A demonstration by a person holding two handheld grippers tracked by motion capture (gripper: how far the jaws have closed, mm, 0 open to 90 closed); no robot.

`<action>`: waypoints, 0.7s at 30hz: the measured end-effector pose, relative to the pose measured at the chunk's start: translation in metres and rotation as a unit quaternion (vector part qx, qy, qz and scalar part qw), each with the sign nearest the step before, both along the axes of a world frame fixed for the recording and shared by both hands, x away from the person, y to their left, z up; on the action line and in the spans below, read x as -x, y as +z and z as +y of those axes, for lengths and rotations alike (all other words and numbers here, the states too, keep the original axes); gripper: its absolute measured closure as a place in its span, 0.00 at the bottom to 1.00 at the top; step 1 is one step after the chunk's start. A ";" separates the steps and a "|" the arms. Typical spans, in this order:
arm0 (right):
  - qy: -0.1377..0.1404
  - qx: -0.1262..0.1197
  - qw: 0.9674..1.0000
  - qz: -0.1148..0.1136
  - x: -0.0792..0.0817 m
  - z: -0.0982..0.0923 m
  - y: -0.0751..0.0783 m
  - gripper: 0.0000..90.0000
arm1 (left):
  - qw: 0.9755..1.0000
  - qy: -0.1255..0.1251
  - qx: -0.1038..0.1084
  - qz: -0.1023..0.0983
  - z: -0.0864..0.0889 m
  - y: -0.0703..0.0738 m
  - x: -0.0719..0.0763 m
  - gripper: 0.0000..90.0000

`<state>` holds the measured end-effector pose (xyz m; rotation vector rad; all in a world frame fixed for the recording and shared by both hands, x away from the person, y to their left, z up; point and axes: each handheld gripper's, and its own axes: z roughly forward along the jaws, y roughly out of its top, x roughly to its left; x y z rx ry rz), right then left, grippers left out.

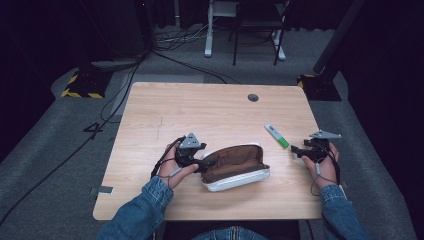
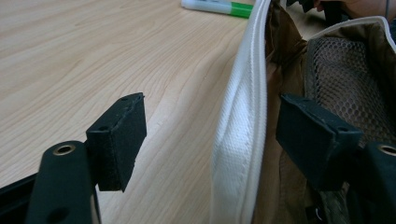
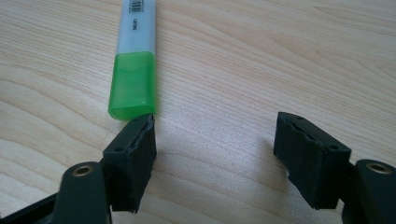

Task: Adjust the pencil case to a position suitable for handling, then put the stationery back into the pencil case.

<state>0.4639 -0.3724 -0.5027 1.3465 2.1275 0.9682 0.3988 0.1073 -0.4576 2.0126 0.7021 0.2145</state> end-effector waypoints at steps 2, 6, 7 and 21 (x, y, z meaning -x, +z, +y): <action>0.000 0.000 1.000 0.000 0.000 0.000 0.000 0.34 | 1.000 0.003 0.000 -0.007 0.005 0.003 0.004 0.27; 0.001 0.000 1.000 0.000 0.000 0.001 0.000 0.32 | 1.000 0.016 -0.001 -0.018 0.017 0.007 0.012 0.26; 0.001 0.000 1.000 0.002 0.000 0.001 0.000 0.31 | 1.000 0.019 0.000 -0.018 0.020 0.008 0.015 0.26; 0.029 -0.001 0.999 0.033 -0.007 0.016 0.020 0.26 | 0.997 0.072 -0.031 -0.019 0.066 0.004 0.036 0.24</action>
